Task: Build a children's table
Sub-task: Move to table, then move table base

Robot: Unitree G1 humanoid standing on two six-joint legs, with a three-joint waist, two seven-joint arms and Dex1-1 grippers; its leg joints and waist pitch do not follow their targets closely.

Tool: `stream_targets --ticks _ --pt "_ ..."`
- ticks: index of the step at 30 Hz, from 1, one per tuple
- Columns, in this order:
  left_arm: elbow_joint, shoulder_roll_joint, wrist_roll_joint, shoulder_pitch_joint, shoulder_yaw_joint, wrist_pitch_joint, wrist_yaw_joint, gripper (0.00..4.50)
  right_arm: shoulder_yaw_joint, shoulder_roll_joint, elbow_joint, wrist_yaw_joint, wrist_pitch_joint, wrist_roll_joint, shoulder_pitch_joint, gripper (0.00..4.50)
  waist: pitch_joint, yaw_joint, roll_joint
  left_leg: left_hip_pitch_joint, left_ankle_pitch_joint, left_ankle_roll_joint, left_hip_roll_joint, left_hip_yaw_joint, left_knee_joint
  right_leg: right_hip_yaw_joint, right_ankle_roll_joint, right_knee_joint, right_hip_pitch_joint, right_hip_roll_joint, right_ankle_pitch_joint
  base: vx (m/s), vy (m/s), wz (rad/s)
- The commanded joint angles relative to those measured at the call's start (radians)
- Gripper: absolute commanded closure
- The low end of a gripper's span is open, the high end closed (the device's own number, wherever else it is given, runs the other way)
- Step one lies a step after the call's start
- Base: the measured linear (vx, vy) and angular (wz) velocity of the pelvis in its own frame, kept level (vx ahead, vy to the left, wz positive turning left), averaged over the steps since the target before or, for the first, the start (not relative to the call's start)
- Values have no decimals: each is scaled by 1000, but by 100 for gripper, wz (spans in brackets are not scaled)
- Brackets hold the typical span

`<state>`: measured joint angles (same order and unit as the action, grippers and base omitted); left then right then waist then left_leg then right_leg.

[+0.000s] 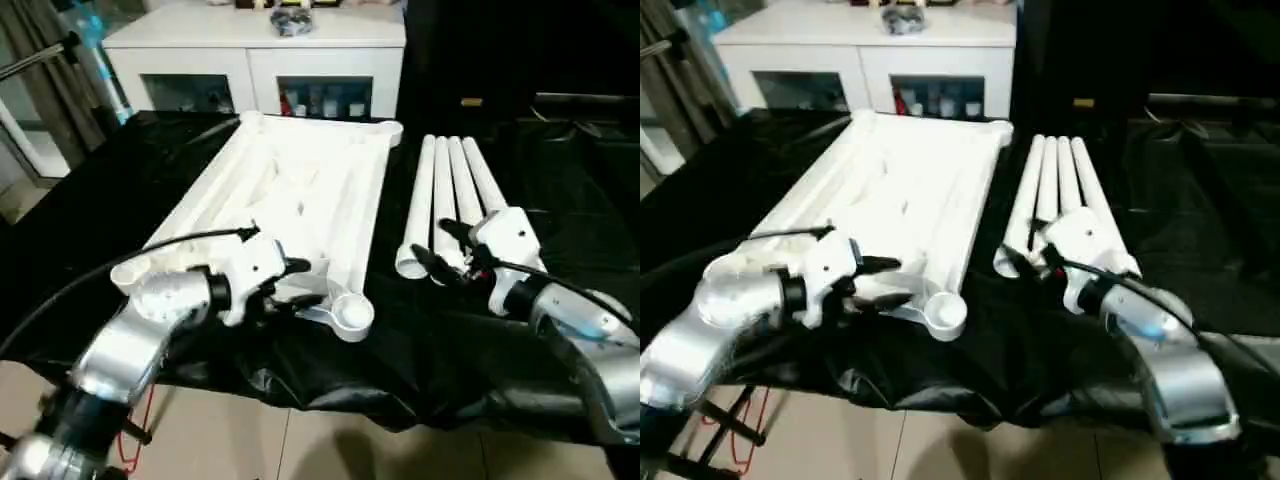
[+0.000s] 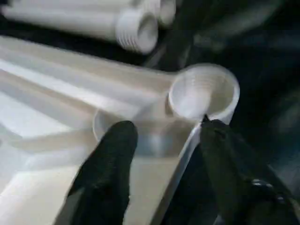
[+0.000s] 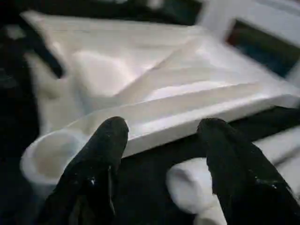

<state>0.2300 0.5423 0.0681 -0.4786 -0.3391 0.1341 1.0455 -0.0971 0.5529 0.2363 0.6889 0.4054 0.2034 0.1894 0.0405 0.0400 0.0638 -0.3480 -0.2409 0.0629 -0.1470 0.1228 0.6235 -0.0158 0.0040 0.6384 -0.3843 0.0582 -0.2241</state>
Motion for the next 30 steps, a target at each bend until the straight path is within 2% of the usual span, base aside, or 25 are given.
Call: stream_targets --ticks 1,2,3,4,5,6,7,8,9,11,12,14,16,20,23,24,26,29,30 --pt "59 17 -29 -23 -21 -45 45 235 -19 14 26 35 19 12 6 178 -57 4 -12 -13 10 -66 -46 -7 -71 38 -229 -69 59 64 38 0 0 0" --pt "75 18 -34 -31 -27 -50 51 249 -22 16 26 40 19 10 6 178 -59 2 -13 -16 28 -68 -48 -8 -69 38 -245 -63 62 66 92 0 0 0" --pt "148 13 -43 -70 -41 -68 84 249 -39 25 27 64 19 5 8 178 -61 2 -6 -11 32 -73 -48 -6 -67 36 -256 -63 59 66 118 0 0 0" --pt "190 4 -29 -92 -42 -68 110 260 -49 30 26 80 16 4 11 178 -59 0 -9 -12 30 -78 -47 -5 -67 36 -261 -65 58 64 119 0 0 0" --pt "237 -4 -36 -117 -52 -88 116 264 -62 32 28 97 12 4 14 178 -60 2 -8 -10 19 -76 -48 -4 -68 36 -273 -65 61 68 113 0 0 0" --pt "237 -4 -36 -117 -52 -88 116 278 -62 32 28 97 12 4 14 178 -59 2 -10 -11 11 -76 -51 -4 -69 37 -282 -65 63 70 112 0 0 0" --pt "268 -9 -45 -133 -61 -109 119 289 -71 34 29 109 16 11 18 178 -59 3 -3 -11 11 -74 -53 -6 -69 37 -286 -63 63 72 116 0 0 0" --pt "302 -15 -53 -151 -72 -121 137 289 -80 39 36 133 34 31 24 178 -59 2 -8 -11 8 -77 -54 -5 -70 37 -291 -65 64 71 119 0 0 0" --pt "335 -24 -60 -165 -75 -140 150 298 -85 43 39 148 43 42 27 178 -59 4 -8 -10 11 -78 -56 -5 -70 38 -296 -64 65 74 129 0 0 0" --pt "386 -39 -65 -187 -77 -162 178 317 -95 53 44 177 62 62 34 178 -58 5 -8 -10 6 -79 -57 -4 -70 38 -299 -65 66 75 125 0 0 0" --pt "426 -52 -72 -203 -83 -179 194 334 -102 62 48 196 68 67 37 178 -57 4 -11 -9 0 -82 -56 -3 -70 38 -301 -67 66 73 114 0 0 0" --pt "468 -64 -87 -220 -95 -203 212 334 -109 71 50 212 77 65 40 178 -58 5 -13 -10 -4 -81 -58 -2 -70 40 -301 -68 68 77 105 0 0 0" --pt "505 -74 -92 -234 -103 -221 232 354 -113 77 50 222 80 62 41 178 -56 6 -17 -12 -6 -75 -60 0 -72 41 -299 -69 68 78 94 0 0 0" --pt "583 -92 -120 -266 -123 -270 239 385 -120 88 50 240 86 61 43 178 -58 6 -19 -12 1 -74 -61 5 -70 41 -296 -68 68 78 99 0 0 0" --pt "648 -105 -151 -291 -133 -314 231 400 -130 94 47 245 88 54 48 178 -58 8 -18 -10 6 -76 -64 9 -70 40 -296 -68 65 76 101 0 0 0" --pt "663 -107 -159 -297 -135 -325 228 419 -132 94 47 246 89 52 49 178 -57 8 -19 -10 0 -74 -65 9 -71 40 -297 -68 66 78 97 0 0 0" --pt "677 -110 -164 -302 -135 -334 226 425 -135 95 47 246 90 50 51 178 -55 9 -17 -7 -22 -68 -66 11 -73 41 -297 -73 63 78 68 0 0 0" --pt "700 -113 -176 -314 -126 -369 187 434 -138 95 50 246 92 49 52 178 -55 8 -16 -9 -31 -57 -67 10 -75 41 -295 -72 66 79 57 0 0 0" --pt "718 -118 -197 -323 -119 -410 117 444 -136 94 52 246 94 50 51 178 -54 6 -17 -10 -34 -56 -65 10 -74 41 -293 -74 66 78 59 0 0 0"
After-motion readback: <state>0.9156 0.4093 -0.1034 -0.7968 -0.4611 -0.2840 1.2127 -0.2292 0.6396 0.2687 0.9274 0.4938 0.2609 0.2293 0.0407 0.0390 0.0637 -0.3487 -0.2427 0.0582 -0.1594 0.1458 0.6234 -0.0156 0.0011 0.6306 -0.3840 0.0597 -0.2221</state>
